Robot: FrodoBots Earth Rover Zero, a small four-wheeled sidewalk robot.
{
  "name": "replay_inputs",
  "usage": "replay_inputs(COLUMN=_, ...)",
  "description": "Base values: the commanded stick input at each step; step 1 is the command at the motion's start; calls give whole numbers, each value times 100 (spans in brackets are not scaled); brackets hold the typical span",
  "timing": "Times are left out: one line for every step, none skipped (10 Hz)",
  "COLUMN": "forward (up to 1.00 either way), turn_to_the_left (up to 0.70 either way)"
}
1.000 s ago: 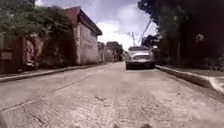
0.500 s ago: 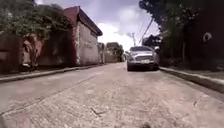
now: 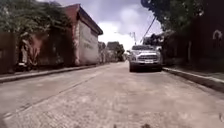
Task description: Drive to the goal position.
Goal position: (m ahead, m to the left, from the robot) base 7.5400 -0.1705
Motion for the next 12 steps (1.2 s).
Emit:
replay_inputs(forward=85, turn_to_the_left=1)
replay_inputs(forward=85, turn_to_the_left=1)
replay_inputs(forward=85, turn_to_the_left=1)
replay_inputs(forward=85, turn_to_the_left=1)
replay_inputs(forward=85, turn_to_the_left=1)
replay_inputs(forward=85, turn_to_the_left=1)
replay_inputs(forward=85, turn_to_the_left=1)
replay_inputs(forward=85, turn_to_the_left=1)
replay_inputs(forward=85, turn_to_the_left=1)
replay_inputs(forward=85, turn_to_the_left=1)
replay_inputs(forward=85, turn_to_the_left=1)
replay_inputs(forward=85, turn_to_the_left=1)
